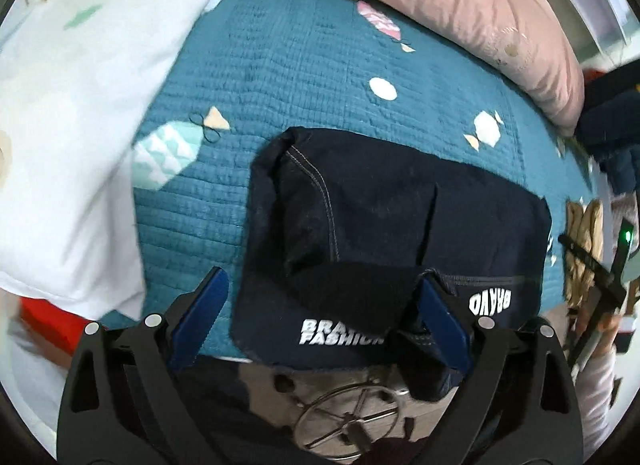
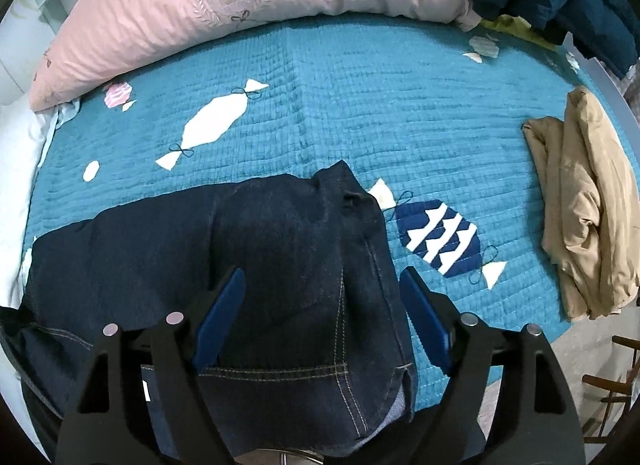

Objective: Fold large clothes

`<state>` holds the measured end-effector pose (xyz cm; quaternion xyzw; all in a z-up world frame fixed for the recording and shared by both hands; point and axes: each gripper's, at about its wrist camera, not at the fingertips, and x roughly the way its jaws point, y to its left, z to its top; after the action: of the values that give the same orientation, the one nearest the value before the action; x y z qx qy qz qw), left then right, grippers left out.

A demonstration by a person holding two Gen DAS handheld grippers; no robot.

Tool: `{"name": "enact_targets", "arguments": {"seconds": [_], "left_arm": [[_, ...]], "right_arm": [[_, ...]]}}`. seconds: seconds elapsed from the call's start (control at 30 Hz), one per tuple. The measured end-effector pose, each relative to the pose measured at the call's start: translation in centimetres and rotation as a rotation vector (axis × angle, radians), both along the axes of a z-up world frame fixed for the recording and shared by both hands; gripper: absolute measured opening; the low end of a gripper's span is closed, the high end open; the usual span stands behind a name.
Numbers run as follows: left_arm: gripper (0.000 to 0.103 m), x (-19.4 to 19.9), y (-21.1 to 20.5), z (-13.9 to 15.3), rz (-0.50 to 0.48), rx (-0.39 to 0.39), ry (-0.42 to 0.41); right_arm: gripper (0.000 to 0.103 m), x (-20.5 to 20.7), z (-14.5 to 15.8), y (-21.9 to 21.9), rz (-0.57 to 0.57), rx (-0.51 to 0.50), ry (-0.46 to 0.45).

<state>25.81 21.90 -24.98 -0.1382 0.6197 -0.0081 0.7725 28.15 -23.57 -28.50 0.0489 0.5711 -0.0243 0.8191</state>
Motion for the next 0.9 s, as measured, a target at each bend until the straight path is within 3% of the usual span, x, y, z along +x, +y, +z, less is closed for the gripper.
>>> {"name": "enact_targets", "arguments": {"seconds": [0.1, 0.3, 0.5, 0.63, 0.7, 0.77, 0.9], "left_arm": [[0.093, -1.8, -0.4, 1.1, 0.005, 0.064, -0.004], [0.093, -4.1, 1.3, 3.8, 0.081, 0.004, -0.111], [0.093, 1.1, 0.0, -0.6, 0.093, -0.007, -0.080], [0.093, 5.1, -0.8, -3.9, 0.082, -0.061, -0.070], [0.093, 6.8, -0.7, -5.7, 0.122, -0.049, -0.038], [0.093, 7.6, -0.6, -7.1, 0.147, -0.089, 0.002], [0.093, 8.4, -1.2, -8.7, 0.079, -0.169, 0.028]], "right_arm": [[0.076, 0.1, -0.5, 0.1, 0.003, 0.008, 0.009], [0.077, 0.9, -1.7, 0.3, 0.009, 0.009, 0.039], [0.077, 2.4, -2.7, 0.5, -0.001, 0.078, 0.077], [0.077, 3.5, -3.3, 0.5, -0.007, 0.094, 0.112], [0.077, 4.0, -3.7, 0.4, -0.017, 0.111, 0.123], [0.077, 4.5, -4.2, 0.2, -0.024, 0.134, 0.136], [0.075, 5.6, -5.6, -0.3, -0.051, 0.230, 0.157]]}}
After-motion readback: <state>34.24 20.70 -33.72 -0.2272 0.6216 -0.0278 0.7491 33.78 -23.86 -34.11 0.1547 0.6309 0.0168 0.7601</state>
